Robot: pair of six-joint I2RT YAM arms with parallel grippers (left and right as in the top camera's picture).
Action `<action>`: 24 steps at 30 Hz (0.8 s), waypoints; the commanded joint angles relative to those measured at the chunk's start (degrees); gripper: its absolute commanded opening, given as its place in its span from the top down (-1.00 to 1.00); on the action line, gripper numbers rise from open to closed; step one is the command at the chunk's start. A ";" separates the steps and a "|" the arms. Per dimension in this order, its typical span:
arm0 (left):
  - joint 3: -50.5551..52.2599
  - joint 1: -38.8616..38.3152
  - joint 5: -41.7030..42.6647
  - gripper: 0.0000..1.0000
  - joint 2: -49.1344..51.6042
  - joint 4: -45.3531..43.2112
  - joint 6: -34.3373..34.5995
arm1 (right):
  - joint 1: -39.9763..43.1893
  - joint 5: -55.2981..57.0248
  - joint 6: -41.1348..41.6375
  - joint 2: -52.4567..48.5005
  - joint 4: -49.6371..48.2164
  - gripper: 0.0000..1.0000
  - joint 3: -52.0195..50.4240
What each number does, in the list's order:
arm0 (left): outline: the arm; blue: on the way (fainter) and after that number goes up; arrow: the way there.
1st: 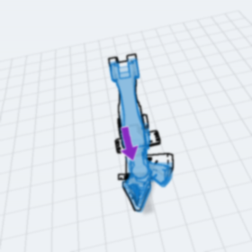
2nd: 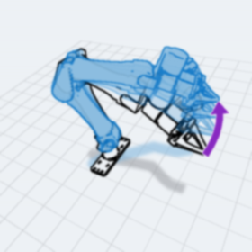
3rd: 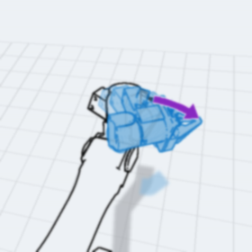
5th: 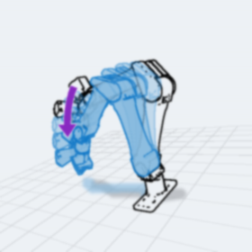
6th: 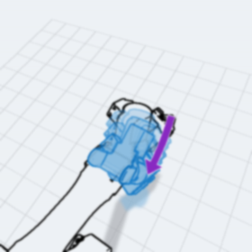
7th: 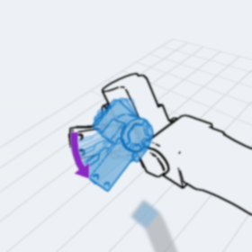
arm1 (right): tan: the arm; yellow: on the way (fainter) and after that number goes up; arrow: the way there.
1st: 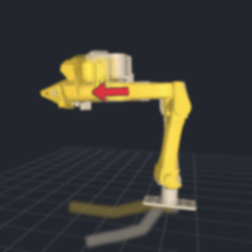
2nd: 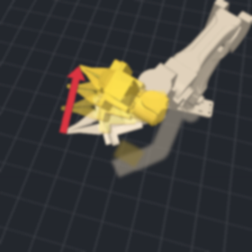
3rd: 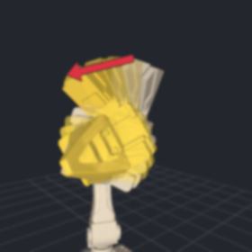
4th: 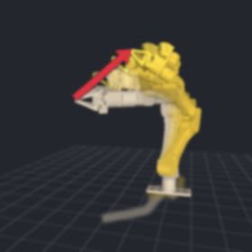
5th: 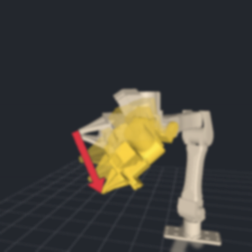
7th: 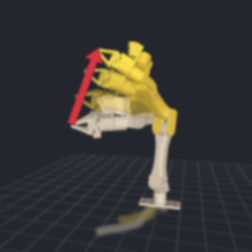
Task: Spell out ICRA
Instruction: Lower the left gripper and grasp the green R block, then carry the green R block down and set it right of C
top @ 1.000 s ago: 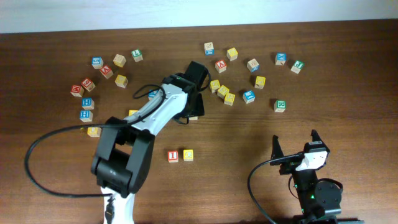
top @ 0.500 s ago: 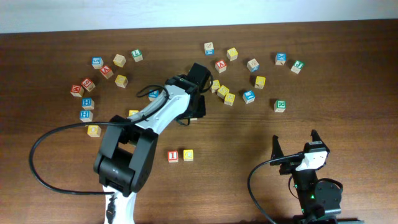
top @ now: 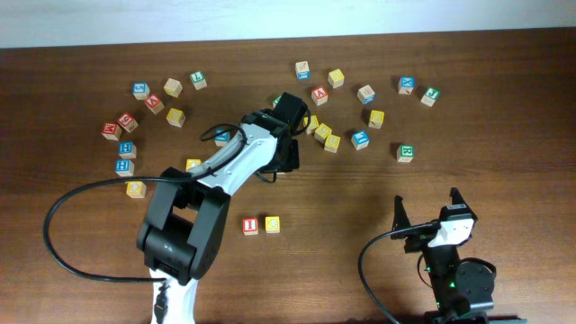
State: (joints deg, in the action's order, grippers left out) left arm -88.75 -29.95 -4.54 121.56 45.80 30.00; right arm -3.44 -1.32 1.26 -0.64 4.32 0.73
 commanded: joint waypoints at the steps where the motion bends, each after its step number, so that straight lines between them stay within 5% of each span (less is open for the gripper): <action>1: 0.20 -0.26 0.22 0.43 0.13 1.03 -0.33 | -0.31 0.50 0.02 0.35 0.22 -0.97 -0.42; 6: -0.46 -0.28 0.68 0.46 -2.05 4.66 -0.33 | -0.31 0.50 0.02 0.35 0.22 -0.97 -0.42; 13: -0.50 -0.70 6.54 0.49 -17.94 9.22 -0.31 | -0.31 0.50 0.02 0.35 0.22 -0.97 -0.42; 18: 0.98 -7.63 9.27 0.50 -20.00 17.44 0.13 | -0.31 0.50 0.02 0.35 0.22 -0.97 -0.42; 24: 13.94 -14.51 6.27 0.50 -20.00 12.31 10.88 | -0.31 0.50 0.02 0.35 0.22 -0.97 -0.42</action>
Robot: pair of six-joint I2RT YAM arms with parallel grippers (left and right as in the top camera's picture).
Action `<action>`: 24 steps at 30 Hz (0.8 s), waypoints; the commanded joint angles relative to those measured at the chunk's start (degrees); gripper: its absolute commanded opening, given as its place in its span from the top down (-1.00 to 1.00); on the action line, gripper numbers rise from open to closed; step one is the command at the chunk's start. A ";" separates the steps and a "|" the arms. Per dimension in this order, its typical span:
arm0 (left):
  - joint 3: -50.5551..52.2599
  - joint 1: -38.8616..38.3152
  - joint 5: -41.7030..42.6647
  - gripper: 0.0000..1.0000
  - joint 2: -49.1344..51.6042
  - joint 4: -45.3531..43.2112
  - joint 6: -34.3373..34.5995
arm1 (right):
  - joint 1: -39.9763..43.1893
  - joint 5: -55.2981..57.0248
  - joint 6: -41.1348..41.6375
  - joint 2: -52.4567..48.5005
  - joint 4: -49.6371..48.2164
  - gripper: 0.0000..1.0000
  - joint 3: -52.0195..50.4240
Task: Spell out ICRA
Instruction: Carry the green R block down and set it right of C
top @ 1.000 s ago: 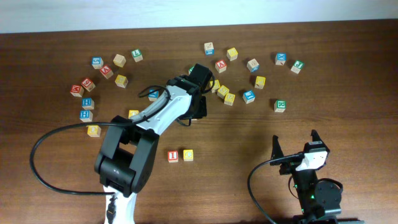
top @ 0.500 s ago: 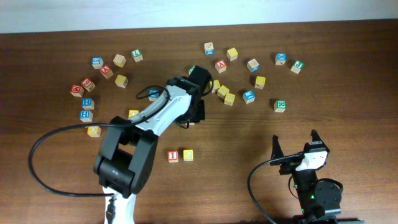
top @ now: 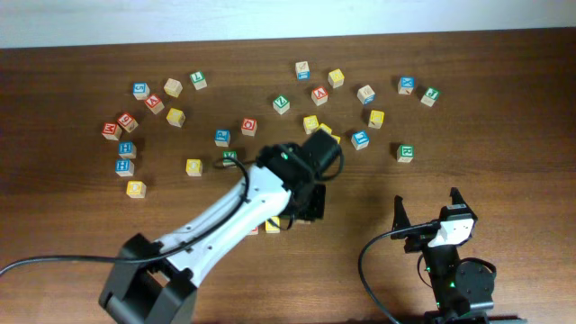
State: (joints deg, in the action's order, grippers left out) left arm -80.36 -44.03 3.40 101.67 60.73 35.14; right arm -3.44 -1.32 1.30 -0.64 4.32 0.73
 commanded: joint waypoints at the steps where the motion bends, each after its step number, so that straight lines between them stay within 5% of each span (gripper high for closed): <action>1: 7.80 -0.44 -1.70 0.51 -0.11 -4.63 6.08 | -0.31 0.50 -0.02 0.35 0.22 -0.97 -0.42; 13: 14.71 -0.44 -10.82 0.51 0.39 -15.13 11.98 | -0.31 0.50 -0.02 0.35 0.22 -0.97 -0.42; 24: 14.71 -0.50 -8.55 0.46 3.02 -16.20 11.91 | -0.31 0.50 -0.02 0.35 0.22 -0.97 -0.42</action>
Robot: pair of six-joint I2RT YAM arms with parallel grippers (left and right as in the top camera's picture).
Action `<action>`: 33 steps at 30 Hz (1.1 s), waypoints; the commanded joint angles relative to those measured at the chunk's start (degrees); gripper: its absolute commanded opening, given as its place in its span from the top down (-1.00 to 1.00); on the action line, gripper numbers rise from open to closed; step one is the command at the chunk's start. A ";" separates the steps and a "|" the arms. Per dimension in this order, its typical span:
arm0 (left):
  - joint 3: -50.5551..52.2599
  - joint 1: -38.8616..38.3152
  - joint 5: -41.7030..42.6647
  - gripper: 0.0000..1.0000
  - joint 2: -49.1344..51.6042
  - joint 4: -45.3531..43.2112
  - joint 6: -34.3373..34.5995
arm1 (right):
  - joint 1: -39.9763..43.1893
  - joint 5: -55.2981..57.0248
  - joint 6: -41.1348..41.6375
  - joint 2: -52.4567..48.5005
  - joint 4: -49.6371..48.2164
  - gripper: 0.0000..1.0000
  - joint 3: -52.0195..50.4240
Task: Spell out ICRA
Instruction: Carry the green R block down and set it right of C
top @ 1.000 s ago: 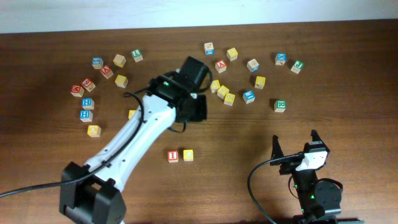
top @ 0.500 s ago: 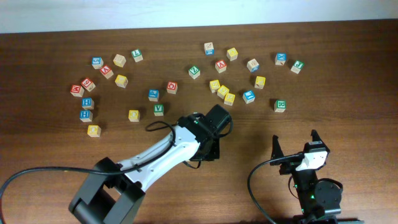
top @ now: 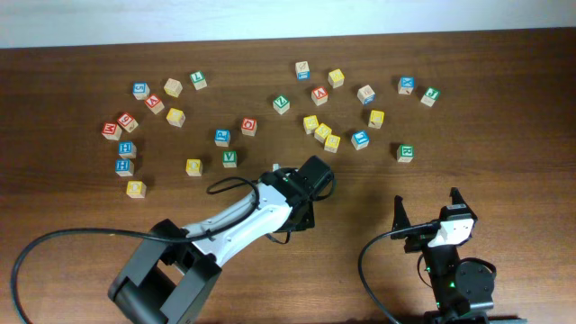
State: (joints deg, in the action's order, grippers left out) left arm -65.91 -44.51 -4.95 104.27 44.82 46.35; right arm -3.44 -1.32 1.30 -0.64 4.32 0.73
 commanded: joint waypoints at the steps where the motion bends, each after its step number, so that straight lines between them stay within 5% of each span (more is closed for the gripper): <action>1: 0.26 -0.04 0.13 0.47 0.42 -0.28 0.04 | -0.31 0.50 -0.02 0.35 0.22 -0.97 -0.42; 26: 0.24 -1.33 -0.04 0.37 0.42 -0.28 -0.13 | -0.31 0.50 -0.02 0.35 0.22 -0.97 -0.42; 33: -2.21 -1.07 -0.11 0.17 0.33 0.22 -1.68 | -0.31 0.50 -0.02 0.35 0.22 -0.97 -0.42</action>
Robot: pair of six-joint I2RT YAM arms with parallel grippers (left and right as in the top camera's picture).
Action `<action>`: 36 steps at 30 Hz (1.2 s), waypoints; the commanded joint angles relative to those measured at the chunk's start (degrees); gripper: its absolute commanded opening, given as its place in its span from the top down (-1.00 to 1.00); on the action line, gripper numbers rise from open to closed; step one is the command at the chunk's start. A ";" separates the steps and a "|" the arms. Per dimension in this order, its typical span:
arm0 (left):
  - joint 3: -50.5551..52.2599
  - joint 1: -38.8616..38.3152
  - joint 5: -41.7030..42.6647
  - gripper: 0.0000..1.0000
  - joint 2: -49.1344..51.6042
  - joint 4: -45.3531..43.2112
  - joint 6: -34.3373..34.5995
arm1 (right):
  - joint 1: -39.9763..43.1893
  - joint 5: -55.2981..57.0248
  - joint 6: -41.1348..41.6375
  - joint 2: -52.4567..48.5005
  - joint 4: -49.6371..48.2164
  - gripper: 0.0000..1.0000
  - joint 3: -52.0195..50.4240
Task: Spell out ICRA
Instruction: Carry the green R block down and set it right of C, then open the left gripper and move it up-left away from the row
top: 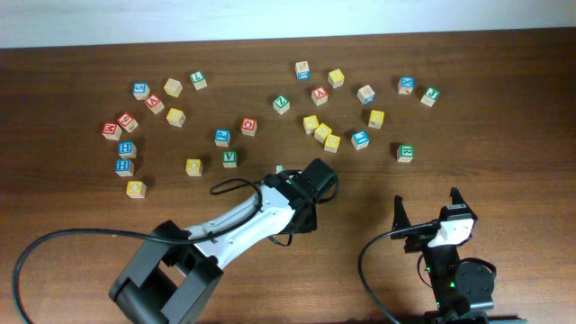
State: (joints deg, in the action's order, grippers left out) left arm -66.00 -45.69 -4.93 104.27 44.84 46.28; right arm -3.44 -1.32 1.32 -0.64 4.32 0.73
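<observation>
Several lettered wooden blocks lie scattered over the far half of the brown table [504, 108], among them a red one [319, 95] and a green one [406, 153]. My left arm reaches from the front left to mid-table. Its wrist head [313, 178] hangs over the front-centre spot, and the left gripper [301, 214] beneath it is hidden, so its state and contents do not show. No block shows in the front row, which the arm covers. My right gripper [427, 207] rests open and empty at the front right.
A yellow trio [322, 132] and a blue block [360, 139] lie just beyond the left wrist. A cluster of red, blue and yellow blocks [126, 147] fills the far left. A black cable [54, 243] loops at the front left.
Almost nothing has changed. The left wrist head sits a few pixels further right and nearer the front, still over the front-centre spot. The right arm has not moved.
First my left gripper was among the far centre blocks, while a red and a yellow block lay side by side at front centre. Then the arm was stretched over that pair, the yellow one peeking out. Since then it has stayed low there, hiding both.
</observation>
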 commanded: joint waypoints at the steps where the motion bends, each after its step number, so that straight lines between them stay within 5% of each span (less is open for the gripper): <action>1: -2.86 0.11 -0.57 0.17 0.33 0.28 -2.69 | -0.31 0.50 -0.04 0.35 0.22 -0.97 -0.42; 8: -11.65 1.73 -4.15 0.15 0.24 7.15 -2.91 | -0.31 0.50 -0.02 0.35 0.22 -0.97 -0.42; 15: -31.50 14.91 -4.15 0.09 0.17 23.41 -7.37 | -0.31 0.50 -0.04 0.35 0.22 -0.97 -0.42; 16: -32.06 16.65 -4.13 -0.03 0.17 24.06 -7.76 | -0.31 0.50 -0.04 0.35 0.22 -0.97 -0.42; 18: -32.04 21.68 -4.15 -0.82 0.20 24.63 -11.61 | -0.31 0.50 -0.04 0.35 0.22 -0.97 -0.42; 20: -31.95 26.58 -4.13 -0.98 0.20 26.45 -13.40 | -0.31 0.50 -0.02 0.35 0.22 -0.97 -0.42; 28: -30.05 40.50 -4.15 -0.98 0.81 26.82 -13.40 | -0.31 0.50 -0.04 0.35 0.22 -0.97 -0.42; 36: -24.02 42.49 -4.15 -0.98 1.18 22.51 -13.38 | -0.31 0.50 -0.04 0.35 0.22 -0.97 -0.42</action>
State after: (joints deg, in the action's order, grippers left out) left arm -92.47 -3.55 -8.47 104.66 67.92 33.58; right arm -3.44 -1.32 1.30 -0.64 4.32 0.73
